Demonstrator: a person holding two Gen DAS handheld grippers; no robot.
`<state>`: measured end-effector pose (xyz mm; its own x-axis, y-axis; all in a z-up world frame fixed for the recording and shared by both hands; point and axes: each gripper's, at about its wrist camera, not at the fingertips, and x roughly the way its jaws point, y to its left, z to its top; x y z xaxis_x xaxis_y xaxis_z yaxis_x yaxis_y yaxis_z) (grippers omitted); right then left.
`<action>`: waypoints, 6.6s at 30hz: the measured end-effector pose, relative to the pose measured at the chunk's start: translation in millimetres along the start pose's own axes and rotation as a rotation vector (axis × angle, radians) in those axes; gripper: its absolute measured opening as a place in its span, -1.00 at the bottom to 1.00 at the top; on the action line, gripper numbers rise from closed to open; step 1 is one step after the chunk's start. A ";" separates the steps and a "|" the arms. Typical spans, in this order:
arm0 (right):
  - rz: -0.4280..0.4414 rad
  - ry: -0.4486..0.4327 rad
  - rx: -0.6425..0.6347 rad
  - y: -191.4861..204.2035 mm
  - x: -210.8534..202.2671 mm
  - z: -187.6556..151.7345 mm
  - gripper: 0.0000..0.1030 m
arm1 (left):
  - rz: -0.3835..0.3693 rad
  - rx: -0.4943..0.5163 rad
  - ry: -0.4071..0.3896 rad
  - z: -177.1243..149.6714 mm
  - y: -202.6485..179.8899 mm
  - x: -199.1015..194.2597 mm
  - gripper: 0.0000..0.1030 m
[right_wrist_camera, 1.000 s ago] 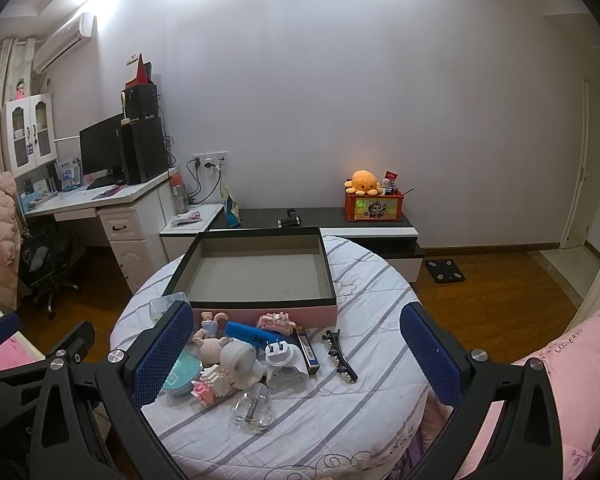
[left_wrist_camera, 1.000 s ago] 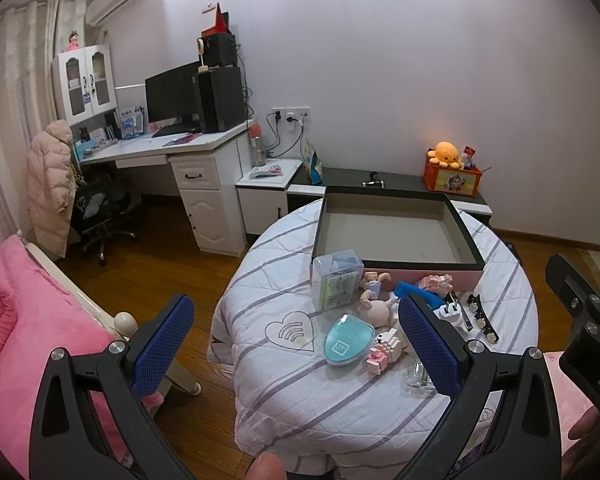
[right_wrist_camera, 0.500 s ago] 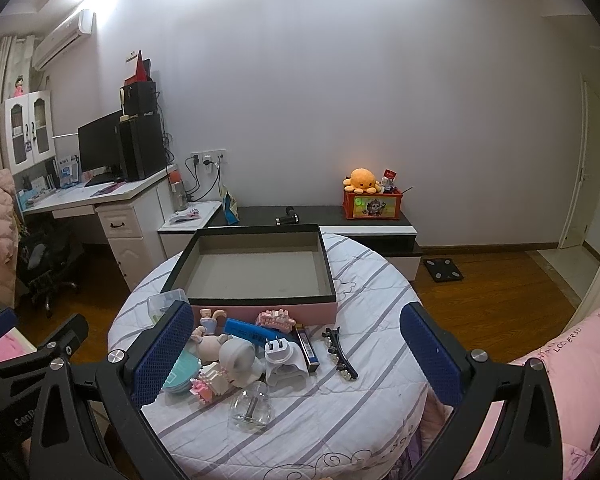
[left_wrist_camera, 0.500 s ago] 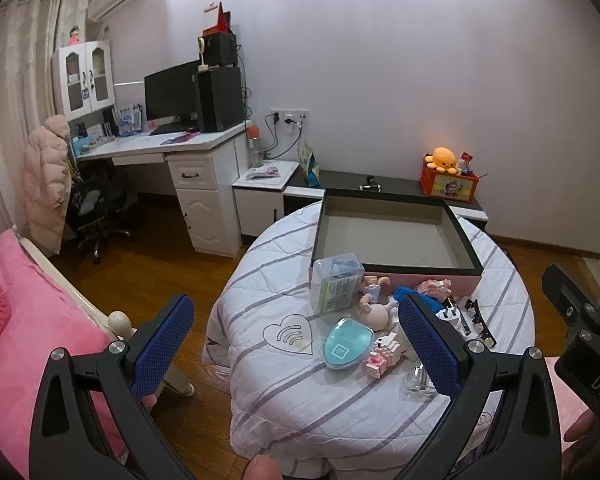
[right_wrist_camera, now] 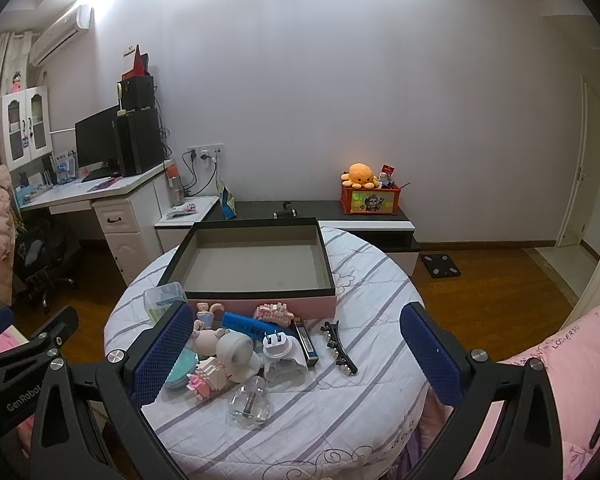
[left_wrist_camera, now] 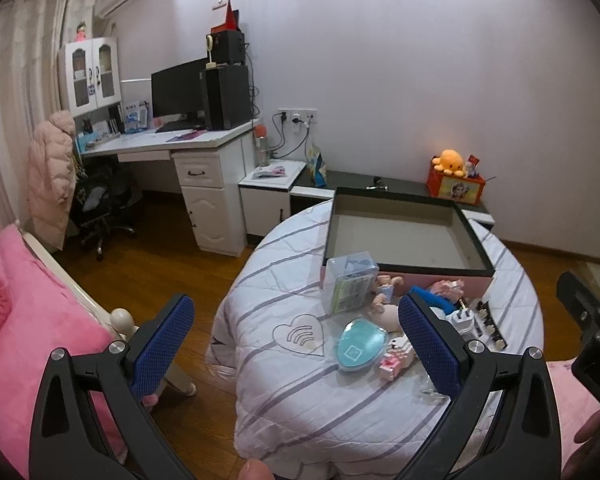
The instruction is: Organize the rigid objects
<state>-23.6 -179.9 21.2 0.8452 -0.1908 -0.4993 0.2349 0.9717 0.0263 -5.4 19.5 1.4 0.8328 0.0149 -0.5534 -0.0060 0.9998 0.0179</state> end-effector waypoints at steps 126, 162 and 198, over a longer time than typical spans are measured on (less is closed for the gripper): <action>0.202 0.410 -0.050 2.4 139.4 -125.2 -0.11 | -0.271 0.107 0.274 -52.9 -12.4 133.1 0.09; 0.268 0.286 -0.090 -0.6 110.4 -78.9 -0.03 | -0.264 0.125 0.227 -28.6 -21.1 120.4 0.09; 0.240 0.482 -0.078 11.8 348.2 43.7 0.04 | -0.141 0.140 0.275 96.1 -107.9 280.2 0.35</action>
<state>294.4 -241.0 -114.5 0.5503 0.1052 -0.8283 0.0105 0.9911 0.1329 281.8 -85.3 -75.6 0.6393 -0.1013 -0.7622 0.1906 0.9812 0.0294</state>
